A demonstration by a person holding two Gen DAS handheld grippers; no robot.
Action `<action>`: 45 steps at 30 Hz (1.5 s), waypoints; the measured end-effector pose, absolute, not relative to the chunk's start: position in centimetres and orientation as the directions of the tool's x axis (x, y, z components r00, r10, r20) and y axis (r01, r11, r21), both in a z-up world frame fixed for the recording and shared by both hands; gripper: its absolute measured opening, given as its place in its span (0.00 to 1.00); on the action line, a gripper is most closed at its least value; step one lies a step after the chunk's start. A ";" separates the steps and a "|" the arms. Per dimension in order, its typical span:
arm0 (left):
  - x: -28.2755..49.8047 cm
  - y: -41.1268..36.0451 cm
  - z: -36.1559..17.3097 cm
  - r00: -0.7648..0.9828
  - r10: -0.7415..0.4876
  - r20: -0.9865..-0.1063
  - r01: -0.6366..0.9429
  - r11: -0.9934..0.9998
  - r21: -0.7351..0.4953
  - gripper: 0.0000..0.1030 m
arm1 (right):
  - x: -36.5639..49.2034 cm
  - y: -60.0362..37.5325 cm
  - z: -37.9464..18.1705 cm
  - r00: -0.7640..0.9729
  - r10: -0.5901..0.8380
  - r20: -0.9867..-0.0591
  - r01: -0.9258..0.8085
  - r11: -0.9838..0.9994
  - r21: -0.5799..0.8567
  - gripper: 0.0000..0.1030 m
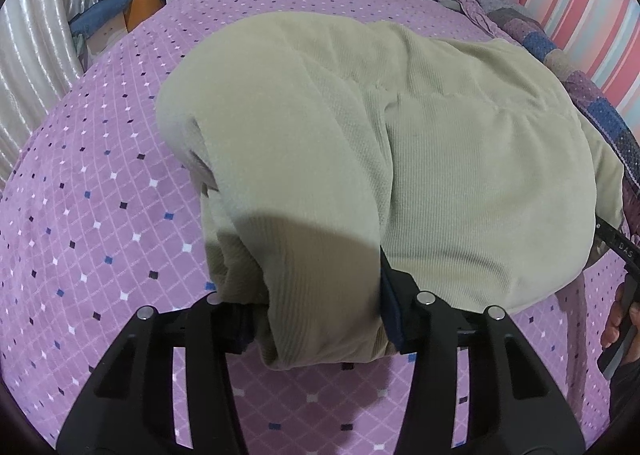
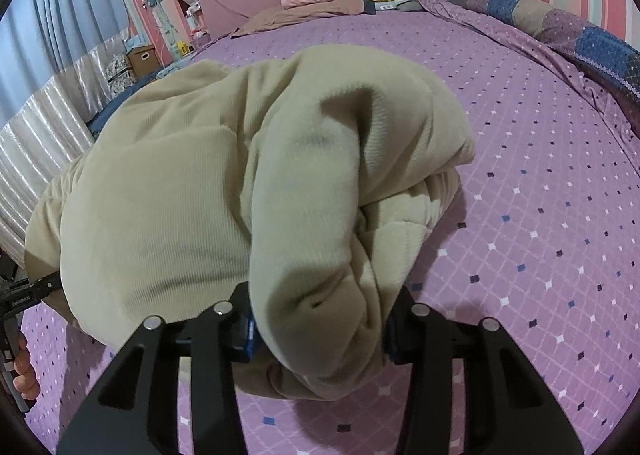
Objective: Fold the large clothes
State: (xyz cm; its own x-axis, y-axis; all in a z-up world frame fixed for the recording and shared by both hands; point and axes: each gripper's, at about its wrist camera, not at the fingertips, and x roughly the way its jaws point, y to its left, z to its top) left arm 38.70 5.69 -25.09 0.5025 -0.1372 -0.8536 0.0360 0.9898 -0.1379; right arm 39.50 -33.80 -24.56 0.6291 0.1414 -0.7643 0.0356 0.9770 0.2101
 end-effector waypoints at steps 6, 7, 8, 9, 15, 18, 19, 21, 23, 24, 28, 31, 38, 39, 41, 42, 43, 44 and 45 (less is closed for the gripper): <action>39.2 6.1 -24.6 0.495 -0.161 -0.854 0.050 0.986 -0.158 0.43 | 39.9 -34.0 -24.1 0.624 0.169 -0.763 0.012 0.974 0.226 0.41; 39.2 6.1 -24.4 0.496 -0.157 -0.854 0.053 0.987 -0.151 0.42 | 39.8 -34.0 -23.8 0.627 0.167 -0.761 0.011 0.975 0.224 0.41; 39.1 5.9 -24.1 0.501 -0.148 -0.853 0.060 0.989 -0.137 0.41 | 39.8 -33.9 -23.5 0.631 0.165 -0.758 0.009 0.975 0.221 0.40; 39.0 5.8 -23.8 0.507 -0.140 -0.851 0.064 0.990 -0.125 0.40 | 39.7 -33.9 -23.3 0.635 0.162 -0.755 0.007 0.976 0.216 0.39; 38.0 5.3 -21.4 0.539 -0.114 -0.835 0.070 0.993 -0.090 0.37 | 38.6 -32.9 -20.7 0.671 0.146 -0.727 -0.040 0.986 0.161 0.37; 37.1 5.0 -20.7 0.532 -0.118 -0.839 0.077 0.993 -0.091 0.36 | 37.8 -32.8 -19.6 0.683 0.144 -0.716 -0.051 0.987 0.151 0.37; 36.8 5.0 -20.6 0.526 -0.123 -0.841 0.079 0.992 -0.095 0.36 | 37.3 -32.7 -19.3 0.686 0.139 -0.714 -0.057 0.989 0.138 0.37; 36.2 5.0 -20.5 0.520 -0.127 -0.845 0.077 0.992 -0.102 0.36 | 36.5 -32.7 -18.9 0.688 0.140 -0.712 -0.063 0.989 0.133 0.36; 35.4 5.0 -20.1 0.521 -0.136 -0.843 0.070 0.991 -0.117 0.36 | 35.6 -32.7 -18.4 0.693 0.142 -0.707 -0.066 0.989 0.134 0.36; 34.8 4.9 -19.8 0.523 -0.142 -0.840 0.068 0.990 -0.125 0.36 | 35.0 -32.7 -18.1 0.696 0.142 -0.704 -0.067 0.989 0.133 0.36; 32.3 4.3 -18.6 0.533 -0.154 -0.832 0.073 0.988 -0.136 0.36 | 32.6 -33.0 -16.7 0.714 0.134 -0.687 -0.066 0.990 0.124 0.36; 30.2 4.0 -18.1 0.532 -0.156 -0.833 0.078 0.988 -0.135 0.36 | 30.5 -33.2 -16.0 0.715 0.128 -0.687 -0.069 0.991 0.113 0.36; 25.4 3.6 -18.3 0.512 -0.152 -0.845 0.077 0.988 -0.131 0.36 | 25.1 -33.6 -15.9 0.702 0.114 -0.703 -0.058 0.993 0.103 0.36; 24.7 3.6 -18.2 0.512 -0.155 -0.845 0.076 0.988 -0.135 0.36 | 24.4 -33.6 -15.9 0.702 0.114 -0.703 -0.055 0.993 0.107 0.36; 23.4 3.6 -17.9 0.515 -0.161 -0.842 0.077 0.987 -0.142 0.36 | 22.9 -33.8 -15.7 0.704 0.115 -0.700 -0.050 0.992 0.112 0.36; 22.9 3.6 -17.8 0.517 -0.165 -0.840 0.079 0.986 -0.145 0.36 | 22.4 -33.9 -15.7 0.705 0.115 -0.700 -0.048 0.992 0.114 0.36; 22.3 3.5 -17.6 0.517 -0.166 -0.840 0.080 0.986 -0.145 0.36 | 21.8 -34.0 -15.7 0.706 0.114 -0.699 -0.045 0.992 0.116 0.36; 21.6 3.4 -17.4 0.520 -0.169 -0.838 0.083 0.986 -0.147 0.36 | 20.9 -34.2 -15.7 0.707 0.114 -0.698 -0.041 0.992 0.120 0.36; 20.9 3.4 -17.3 0.521 -0.172 -0.836 0.085 0.985 -0.150 0.36 | 20.6 -34.2 -15.7 0.706 0.114 -0.698 -0.040 0.992 0.122 0.36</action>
State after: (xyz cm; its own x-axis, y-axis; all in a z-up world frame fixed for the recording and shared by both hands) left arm 20.92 3.38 -17.29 0.5215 -0.1719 -0.8358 0.0848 0.9851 -0.1497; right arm 20.57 -34.21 -15.73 0.7065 0.1144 -0.6984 -0.0397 0.9917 0.1222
